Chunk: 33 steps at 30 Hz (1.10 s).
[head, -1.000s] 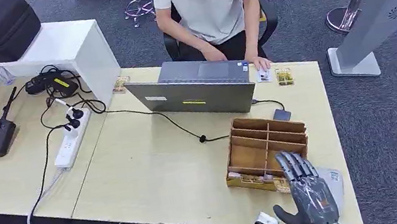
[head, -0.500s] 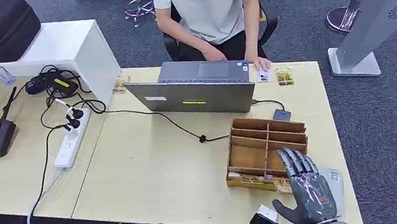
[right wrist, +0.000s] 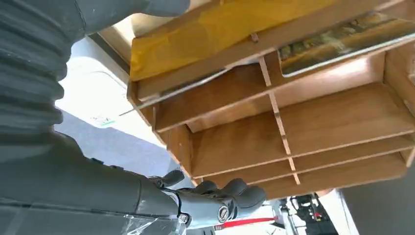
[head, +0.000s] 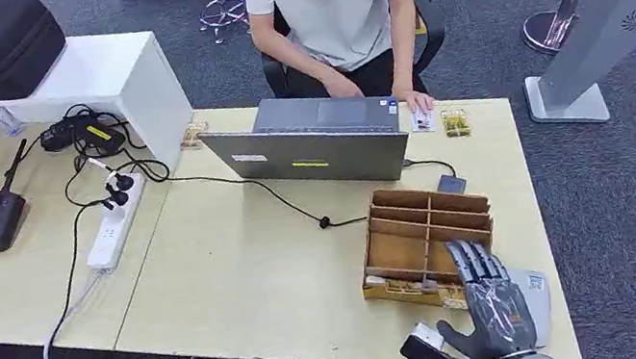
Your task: Pass the card to the sensor for recognition and then transmit it.
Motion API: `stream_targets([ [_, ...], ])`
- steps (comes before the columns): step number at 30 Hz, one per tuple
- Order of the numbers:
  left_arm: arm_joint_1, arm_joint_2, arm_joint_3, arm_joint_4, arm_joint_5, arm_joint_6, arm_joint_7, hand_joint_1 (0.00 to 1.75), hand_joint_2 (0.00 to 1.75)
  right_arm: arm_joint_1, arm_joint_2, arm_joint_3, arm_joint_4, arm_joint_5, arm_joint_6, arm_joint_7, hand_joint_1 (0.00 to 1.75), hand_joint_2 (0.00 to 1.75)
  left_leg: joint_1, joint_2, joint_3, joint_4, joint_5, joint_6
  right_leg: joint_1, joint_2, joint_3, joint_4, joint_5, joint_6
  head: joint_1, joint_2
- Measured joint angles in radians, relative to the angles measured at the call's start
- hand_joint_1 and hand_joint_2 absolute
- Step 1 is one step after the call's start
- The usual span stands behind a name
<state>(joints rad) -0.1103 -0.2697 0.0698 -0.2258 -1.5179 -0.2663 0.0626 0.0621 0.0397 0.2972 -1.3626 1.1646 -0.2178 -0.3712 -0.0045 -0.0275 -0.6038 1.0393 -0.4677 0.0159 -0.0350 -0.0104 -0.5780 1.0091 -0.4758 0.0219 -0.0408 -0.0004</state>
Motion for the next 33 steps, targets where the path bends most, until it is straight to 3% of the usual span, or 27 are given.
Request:
stream_targets([
  [4, 0.000, 0.000, -0.001, 0.000, 0.000, -0.001, 0.000, 0.00, 1.75, -0.002, 0.003, -0.006, 0.014, 0.000, -0.001, 0.000, 0.00, 1.75, 0.000, 0.000, 0.000, 0.000, 0.000, 0.000, 0.000, 0.000, 0.000, 0.000, 0.000, 0.000, 0.000, 0.000],
  [5, 0.000, 0.000, -0.002, 0.000, 0.000, -0.003, 0.000, 0.00, 1.75, -0.003, 0.005, -0.008, 0.017, 0.000, -0.001, 0.000, 1.75, 1.75, 0.000, 0.000, 0.000, 0.000, 0.000, 0.000, 0.000, 0.000, 0.000, 0.000, 0.000, 0.000, 0.000, 0.000],
  [25, -0.006, 0.000, -0.037, 0.000, 0.000, -0.023, -0.012, 0.00, 1.75, -0.010, 0.017, -0.025, 0.023, -0.019, -0.017, -0.045, 1.75, 1.75, 0.000, 0.000, 0.000, 0.000, 0.000, 0.000, 0.000, 0.000, 0.000, 0.000, 0.000, 0.000, 0.000, 0.000],
  [33, -0.012, 0.000, -0.070, 0.000, 0.000, -0.016, -0.054, 0.00, 1.75, -0.015, 0.018, -0.031, 0.034, -0.044, -0.016, -0.064, 1.75, 1.75, 0.000, 0.000, 0.000, 0.000, 0.000, 0.000, 0.000, 0.000, 0.000, 0.000, 0.000, 0.000, 0.000, 0.000],
])
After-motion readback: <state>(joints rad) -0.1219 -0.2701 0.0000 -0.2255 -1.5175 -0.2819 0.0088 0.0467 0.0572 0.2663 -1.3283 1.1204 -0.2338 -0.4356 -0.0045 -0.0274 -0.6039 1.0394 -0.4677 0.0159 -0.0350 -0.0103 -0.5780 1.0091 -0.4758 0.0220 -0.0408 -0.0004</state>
